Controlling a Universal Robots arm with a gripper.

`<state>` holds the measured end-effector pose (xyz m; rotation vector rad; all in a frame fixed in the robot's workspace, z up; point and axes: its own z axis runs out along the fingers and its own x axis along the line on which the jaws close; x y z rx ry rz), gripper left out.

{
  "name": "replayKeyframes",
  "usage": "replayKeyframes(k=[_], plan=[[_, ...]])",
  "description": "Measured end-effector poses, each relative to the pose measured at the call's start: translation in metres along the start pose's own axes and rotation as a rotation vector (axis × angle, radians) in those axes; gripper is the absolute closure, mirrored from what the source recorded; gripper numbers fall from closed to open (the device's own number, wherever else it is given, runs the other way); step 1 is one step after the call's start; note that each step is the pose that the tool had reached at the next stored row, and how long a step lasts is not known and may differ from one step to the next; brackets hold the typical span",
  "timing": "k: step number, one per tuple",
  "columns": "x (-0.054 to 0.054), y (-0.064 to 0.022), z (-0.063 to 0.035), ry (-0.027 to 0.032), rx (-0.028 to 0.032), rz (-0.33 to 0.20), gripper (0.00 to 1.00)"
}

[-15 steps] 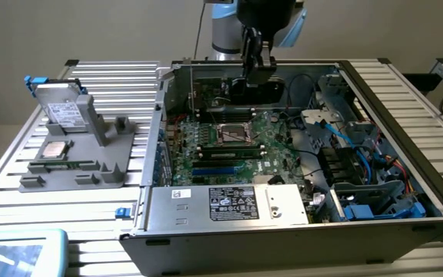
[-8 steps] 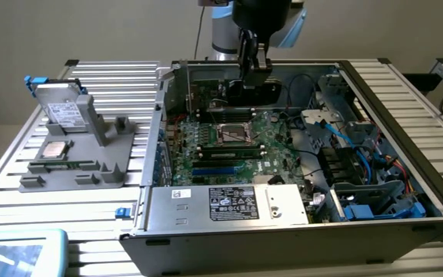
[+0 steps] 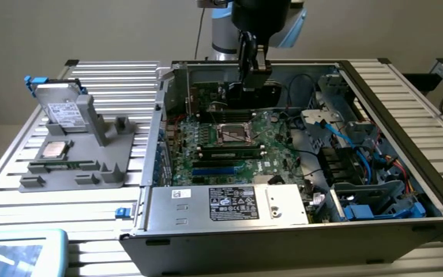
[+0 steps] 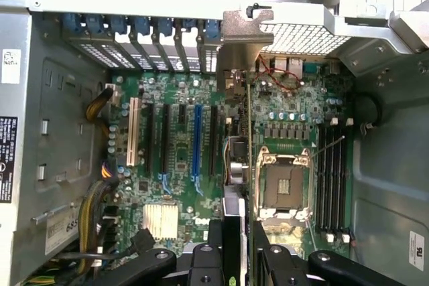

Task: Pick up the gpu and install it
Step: 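Insert the gpu into the slot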

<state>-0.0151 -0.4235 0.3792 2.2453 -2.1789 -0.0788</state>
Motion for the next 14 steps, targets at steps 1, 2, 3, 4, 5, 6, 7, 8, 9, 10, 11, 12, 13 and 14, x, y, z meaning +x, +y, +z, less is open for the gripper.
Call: replayKeyframes(k=[1, 2, 3, 4, 5, 6, 7, 8, 9, 10, 11, 12, 13, 14], plan=[[0.0, 0.0, 0.0, 0.0, 0.0, 0.0, 0.73], [-0.0001, 0.0, 0.0001, -0.0001, 0.0, 0.0, 0.73], [0.0, 0.0, 0.0001, -0.0001, 0.0, 0.0, 0.73], [0.0, 0.0, 0.0001, -0.0001, 0.0, 0.0, 0.73], [0.0, 0.0, 0.0001, -0.0001, 0.0, 0.0, 0.73], [0.0, 0.0, 0.0001, -0.0001, 0.0, 0.0, 0.73], [0.0, 0.0, 0.0001, -0.0001, 0.0, 0.0, 0.73], [0.0, 0.0, 0.0001, -0.0001, 0.0, 0.0, 0.73], [0.0, 0.0, 0.0001, -0.0002, 0.0, 0.0, 0.73], [-0.0001, 0.0, 0.0003, 0.0001, 0.0, 0.0, 0.73], [-0.0001, 0.0, 0.0008, 0.0001, 0.0001, 0.0, 0.73], [0.0, 0.0, 0.0016, 0.002, 0.0, 0.0, 0.73], [0.0, -0.0001, 0.0027, 0.0039, -0.0001, 0.0, 0.73], [0.0001, 0.0, 0.004, 0.0059, -0.0002, 0.0, 0.73]])
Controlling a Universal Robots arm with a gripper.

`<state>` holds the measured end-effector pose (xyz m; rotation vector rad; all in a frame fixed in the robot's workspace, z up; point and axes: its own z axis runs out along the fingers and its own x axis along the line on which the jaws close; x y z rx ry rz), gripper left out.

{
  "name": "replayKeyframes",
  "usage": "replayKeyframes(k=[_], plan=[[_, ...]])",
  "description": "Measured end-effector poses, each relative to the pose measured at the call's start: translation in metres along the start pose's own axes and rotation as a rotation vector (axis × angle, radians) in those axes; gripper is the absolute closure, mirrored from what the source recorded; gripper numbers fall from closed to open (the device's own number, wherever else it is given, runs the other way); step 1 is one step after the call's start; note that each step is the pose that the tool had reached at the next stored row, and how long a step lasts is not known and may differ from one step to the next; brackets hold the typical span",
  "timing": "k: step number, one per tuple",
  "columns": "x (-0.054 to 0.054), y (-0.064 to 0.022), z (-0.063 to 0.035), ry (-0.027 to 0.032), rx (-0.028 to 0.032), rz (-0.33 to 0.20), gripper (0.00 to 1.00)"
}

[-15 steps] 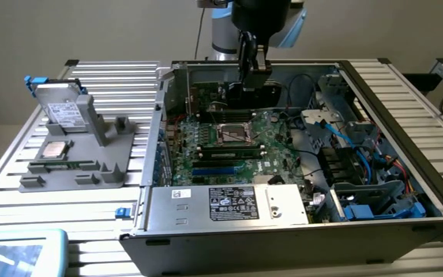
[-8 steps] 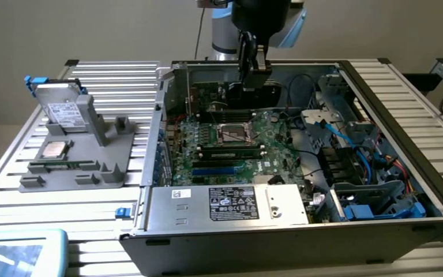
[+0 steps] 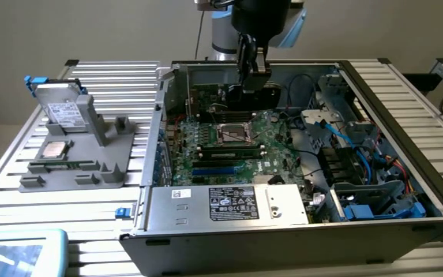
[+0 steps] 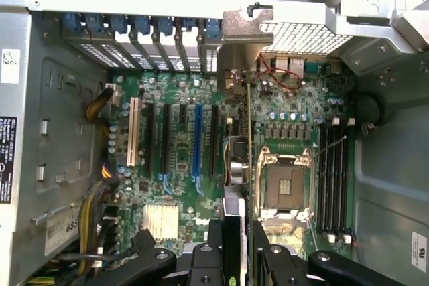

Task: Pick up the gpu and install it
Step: 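Insert the gpu into the slot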

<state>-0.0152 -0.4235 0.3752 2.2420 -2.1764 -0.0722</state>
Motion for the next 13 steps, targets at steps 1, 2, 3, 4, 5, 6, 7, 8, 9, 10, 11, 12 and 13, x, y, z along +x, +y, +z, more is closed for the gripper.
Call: replayKeyframes(k=[1, 2, 3, 4, 5, 6, 7, 8, 9, 10, 11, 12, 13], plan=[[0.0, 0.0, 0.0015, 0.0018, -0.0001, 0.0, 0.73], [0.0, 0.0001, 0.0028, 0.0032, -0.0001, 0.0, 0.73], [0.0, 0.0008, 0.0041, 0.0049, -0.0001, 0.001, 0.73], [0.0, 0.0017, 0.0056, 0.0063, -0.0001, 0.003, 0.73], [0.0, 0.0025, 0.0072, 0.0076, -0.0001, 0.005, 0.73], [0.001, 0.0034, 0.0085, 0.0092, -0.0001, 0.006, 0.73], [0.001, 0.0042, 0.0097, 0.0111, -0.0002, 0.007, 0.73], [0.001, 0.0049, 0.0108, 0.0134, -0.0003, 0.008, 0.73], [0.001, 0.0054, 0.0116, 0.0164, -0.0003, 0.008, 0.73], [0.002, 0.0058, 0.0122, 0.0203, -0.0005, 0.008, 0.73], [0.003, 0.0061, 0.0128, 0.0248, -0.0005, 0.009, 0.73], [0.004, 0.0065, 0.0133, 0.0291, -0.0007, 0.009, 0.73], [0.004, 0.007, 0.0142, 0.0324, -0.0007, 0.01, 0.73]])
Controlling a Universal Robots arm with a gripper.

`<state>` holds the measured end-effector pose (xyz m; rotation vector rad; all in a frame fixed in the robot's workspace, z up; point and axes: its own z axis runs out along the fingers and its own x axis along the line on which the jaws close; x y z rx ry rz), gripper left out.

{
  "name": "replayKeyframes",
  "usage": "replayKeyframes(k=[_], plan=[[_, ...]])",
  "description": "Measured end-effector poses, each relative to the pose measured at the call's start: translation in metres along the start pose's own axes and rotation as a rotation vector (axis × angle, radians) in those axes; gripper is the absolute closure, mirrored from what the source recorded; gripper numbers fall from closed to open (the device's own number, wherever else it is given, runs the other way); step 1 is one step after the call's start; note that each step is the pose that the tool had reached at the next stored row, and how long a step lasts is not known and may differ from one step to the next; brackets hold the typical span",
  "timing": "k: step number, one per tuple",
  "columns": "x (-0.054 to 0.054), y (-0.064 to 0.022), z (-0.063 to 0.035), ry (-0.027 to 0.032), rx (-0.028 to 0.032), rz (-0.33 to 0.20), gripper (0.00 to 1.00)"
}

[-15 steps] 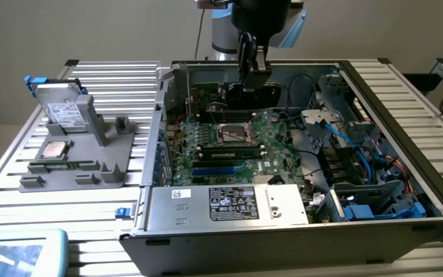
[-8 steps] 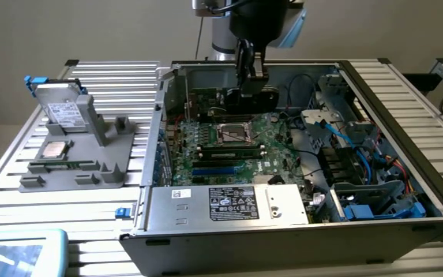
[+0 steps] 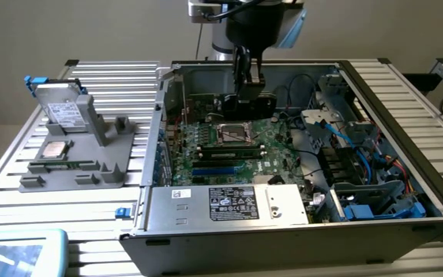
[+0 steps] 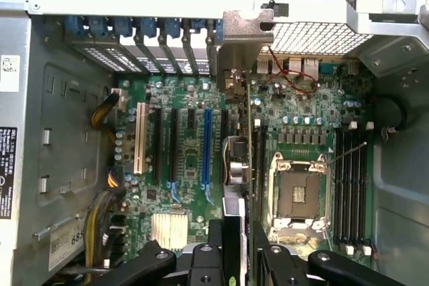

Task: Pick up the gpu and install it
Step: 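Insert the gpu into the slot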

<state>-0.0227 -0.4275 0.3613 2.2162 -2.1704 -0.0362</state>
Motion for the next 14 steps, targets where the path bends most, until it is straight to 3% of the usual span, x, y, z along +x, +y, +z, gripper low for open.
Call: replayKeyframes(k=[11, 14], plan=[[0.004, 0.0045, 0.0104, 0.0347, 0.0015, 0.017, 0.73], [0.004, 0.0048, 0.0143, 0.0367, 0.0038, 0.041, 0.73]])
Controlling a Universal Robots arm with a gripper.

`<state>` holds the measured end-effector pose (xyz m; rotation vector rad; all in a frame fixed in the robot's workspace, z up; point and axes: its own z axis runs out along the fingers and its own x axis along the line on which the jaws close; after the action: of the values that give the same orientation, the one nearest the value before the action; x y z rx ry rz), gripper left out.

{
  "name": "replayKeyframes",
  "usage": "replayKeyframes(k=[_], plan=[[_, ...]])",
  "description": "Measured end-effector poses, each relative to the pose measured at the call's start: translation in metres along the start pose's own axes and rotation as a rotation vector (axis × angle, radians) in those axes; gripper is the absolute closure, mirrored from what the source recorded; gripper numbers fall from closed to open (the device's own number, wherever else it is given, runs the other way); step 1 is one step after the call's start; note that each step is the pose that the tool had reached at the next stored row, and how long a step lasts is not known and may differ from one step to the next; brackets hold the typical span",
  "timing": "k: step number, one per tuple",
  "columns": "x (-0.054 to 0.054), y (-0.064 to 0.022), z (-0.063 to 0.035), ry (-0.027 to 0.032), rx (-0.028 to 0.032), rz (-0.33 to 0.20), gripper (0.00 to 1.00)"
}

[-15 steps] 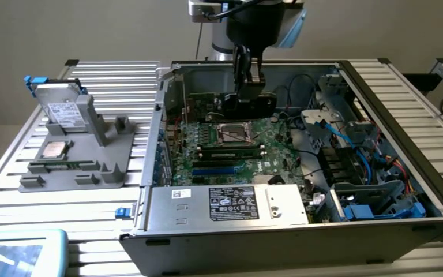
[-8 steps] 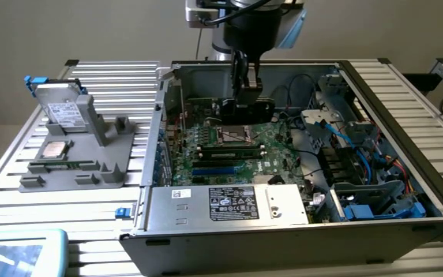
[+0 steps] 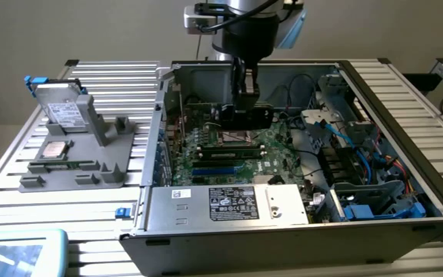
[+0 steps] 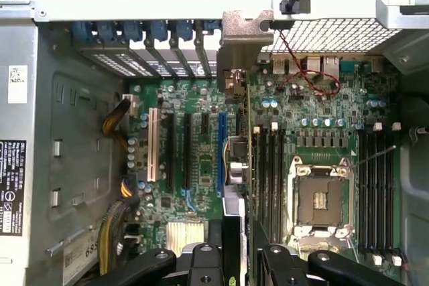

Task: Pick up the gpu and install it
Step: 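Insert the gpu into the slot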

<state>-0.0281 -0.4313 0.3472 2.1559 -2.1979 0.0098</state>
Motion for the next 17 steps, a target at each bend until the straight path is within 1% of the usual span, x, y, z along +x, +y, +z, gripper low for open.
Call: replayKeyframes(k=[2, 4, 7, 9, 11, 17], plan=[[0.0, 0.0003, 0.0026, 0.0008, -0.0001, 0.02, 0.73], [0.0, 0.0027, 0.0062, 0.0016, -0.0003, 0.024, 0.73], [0.007, 0.0059, 0.0122, 0.0017, -0.0002, 0.023, 0.73], [0.013, 0.0063, 0.0161, 0.0016, -0.0002, 0.024, 0.73], [0.016, 0.0072, 0.0201, 0.0013, -0.0002, 0.024, 0.73], [0.017, 0.0123, 0.0312, 0.0016, -0.0006, 0.031, 0.73]])
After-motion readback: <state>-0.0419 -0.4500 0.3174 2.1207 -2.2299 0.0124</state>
